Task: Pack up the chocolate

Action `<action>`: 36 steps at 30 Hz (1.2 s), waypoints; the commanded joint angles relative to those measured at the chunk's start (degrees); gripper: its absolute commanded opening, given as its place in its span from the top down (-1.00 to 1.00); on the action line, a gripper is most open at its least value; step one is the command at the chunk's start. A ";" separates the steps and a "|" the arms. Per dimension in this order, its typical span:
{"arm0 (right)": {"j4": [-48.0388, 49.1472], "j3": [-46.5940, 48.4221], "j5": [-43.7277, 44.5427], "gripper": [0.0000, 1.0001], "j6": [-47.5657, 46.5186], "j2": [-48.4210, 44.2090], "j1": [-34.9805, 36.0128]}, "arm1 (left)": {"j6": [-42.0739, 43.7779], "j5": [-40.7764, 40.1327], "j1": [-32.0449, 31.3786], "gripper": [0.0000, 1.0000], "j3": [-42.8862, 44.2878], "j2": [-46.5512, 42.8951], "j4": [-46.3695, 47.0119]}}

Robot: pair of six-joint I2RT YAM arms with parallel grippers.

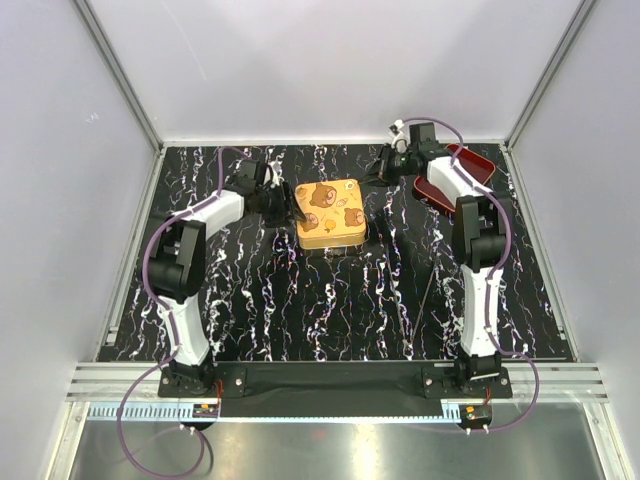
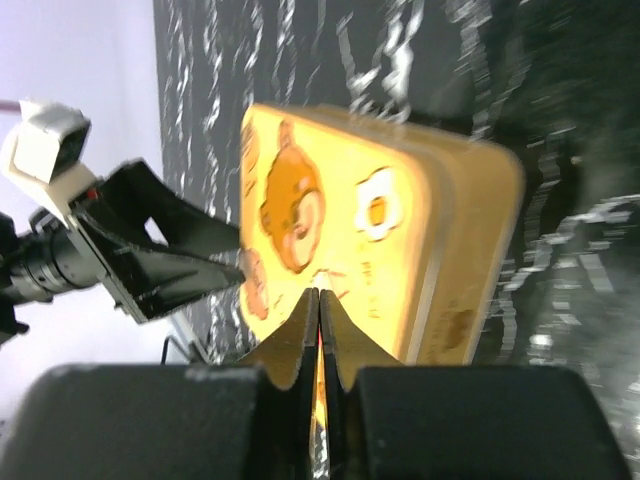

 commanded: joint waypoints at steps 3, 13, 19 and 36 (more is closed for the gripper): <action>0.72 1.43 -5.78 0.97 1.15 -3.15 4.30 | 0.14 -4.92 0.17 -0.21 4.54 -6.10 -2.08; 10.75 -8.76 -10.62 1.00 5.48 1.59 5.27 | -6.01 6.42 -0.44 -0.21 -2.48 -6.29 14.07; 6.45 -9.64 -9.57 1.00 0.81 1.79 5.36 | -6.63 6.60 -1.06 -0.18 -5.74 -1.98 16.11; 8.13 10.48 -7.11 1.00 13.39 16.00 5.18 | -3.91 1.33 -1.32 -0.17 -4.25 -2.76 9.00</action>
